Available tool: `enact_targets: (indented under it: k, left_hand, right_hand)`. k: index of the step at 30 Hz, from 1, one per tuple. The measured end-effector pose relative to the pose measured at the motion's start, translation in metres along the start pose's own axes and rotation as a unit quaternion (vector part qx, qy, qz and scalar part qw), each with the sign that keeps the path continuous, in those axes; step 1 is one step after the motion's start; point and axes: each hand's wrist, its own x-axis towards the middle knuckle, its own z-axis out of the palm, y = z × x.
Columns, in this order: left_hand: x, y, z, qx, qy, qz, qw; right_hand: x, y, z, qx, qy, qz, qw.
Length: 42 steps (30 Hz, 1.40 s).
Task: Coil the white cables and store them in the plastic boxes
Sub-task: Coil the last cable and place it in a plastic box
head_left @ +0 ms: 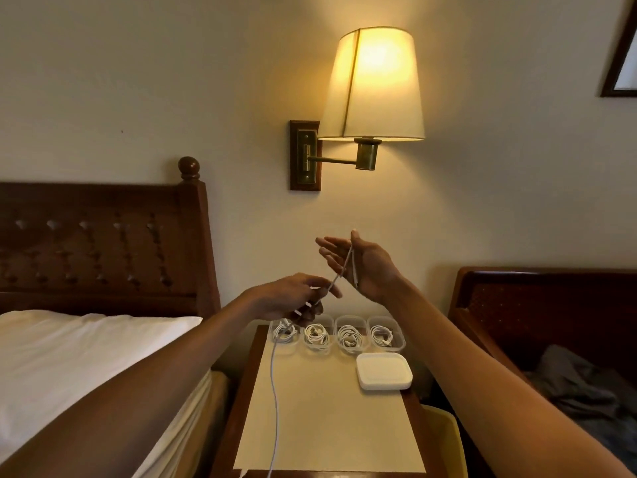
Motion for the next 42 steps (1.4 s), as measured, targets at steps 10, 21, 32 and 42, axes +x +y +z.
enact_targets:
  k: [10,21,32,42]
  left_hand:
    - [-0.019,0.059,-0.002,0.287,0.002,0.062,0.956]
    - [-0.009,0.077,-0.045,0.349,0.198,0.234,0.886]
    - [0.002,0.031,-0.05,0.274,0.271,0.206,0.899]
    - [-0.002,0.019,-0.009,0.175,0.076,0.067,0.979]
  right_hand:
    - [0.014,0.015,-0.015,-0.234,0.135,-0.057,0.961]
    - [0.0,0.019,-0.008,-0.292,-0.007,0.054,0.955]
    - [0.001,-0.005,0.008,0.061,-0.157,0.088,0.982]
    - [0.014,0.007,0.011,-0.001,0.016,-0.03,0.999]
